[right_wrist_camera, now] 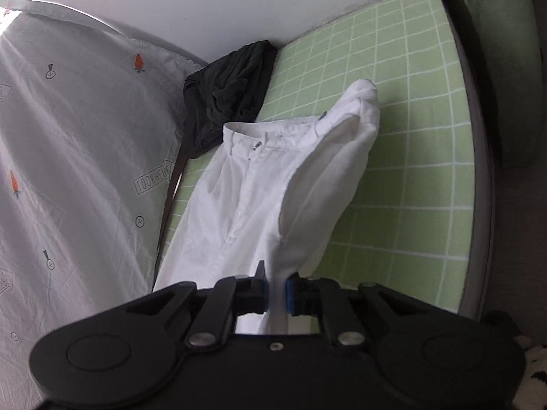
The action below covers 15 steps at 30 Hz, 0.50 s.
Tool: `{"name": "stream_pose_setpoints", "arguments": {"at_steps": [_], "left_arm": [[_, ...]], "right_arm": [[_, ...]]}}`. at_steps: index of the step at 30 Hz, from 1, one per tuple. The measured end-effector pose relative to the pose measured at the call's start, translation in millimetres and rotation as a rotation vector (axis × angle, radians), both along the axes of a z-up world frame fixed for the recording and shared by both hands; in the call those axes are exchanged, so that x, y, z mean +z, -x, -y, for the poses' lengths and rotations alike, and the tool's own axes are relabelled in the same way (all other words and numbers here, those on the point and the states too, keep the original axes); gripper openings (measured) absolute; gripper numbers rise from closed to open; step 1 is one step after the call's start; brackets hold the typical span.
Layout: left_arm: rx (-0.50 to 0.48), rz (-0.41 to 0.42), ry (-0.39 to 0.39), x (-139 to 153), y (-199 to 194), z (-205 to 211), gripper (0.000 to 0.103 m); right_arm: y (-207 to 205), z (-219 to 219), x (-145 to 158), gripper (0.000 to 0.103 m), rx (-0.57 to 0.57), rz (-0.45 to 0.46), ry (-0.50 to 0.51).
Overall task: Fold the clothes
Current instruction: 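Grasp and lift the waistband with the right tool while the left tool grasps the hem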
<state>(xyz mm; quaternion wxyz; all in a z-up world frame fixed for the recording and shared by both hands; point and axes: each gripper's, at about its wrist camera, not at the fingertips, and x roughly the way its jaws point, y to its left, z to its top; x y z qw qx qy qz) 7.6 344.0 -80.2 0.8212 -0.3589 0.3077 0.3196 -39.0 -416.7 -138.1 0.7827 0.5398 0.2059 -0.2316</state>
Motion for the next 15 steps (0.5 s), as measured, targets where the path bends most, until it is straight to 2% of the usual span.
{"name": "stream_pose_setpoints", "arguments": {"at_steps": [3,5,8,10,15], "left_arm": [[-0.015,0.114,-0.039,41.8,-21.2,14.0,0.005],[-0.019,0.157,-0.064,57.5,-34.5,22.4,0.005],[-0.017,0.129,-0.108,55.5,-58.9,29.6,0.005],[-0.018,0.114,-0.085,48.1,-71.0,30.2,0.005],[-0.01,0.081,-0.055,30.9,-104.9,31.4,0.005]], "right_arm": [[-16.2,5.7,36.4,0.01,0.04,0.095,0.058],[-26.7,7.4,53.6,0.01,0.061,0.144,0.098],[-46.0,9.5,58.3,0.01,0.085,0.143,0.166],[-59.4,11.4,51.2,0.01,0.086,0.088,0.18],[-86.6,8.0,47.9,0.01,0.09,0.047,0.207]]}}
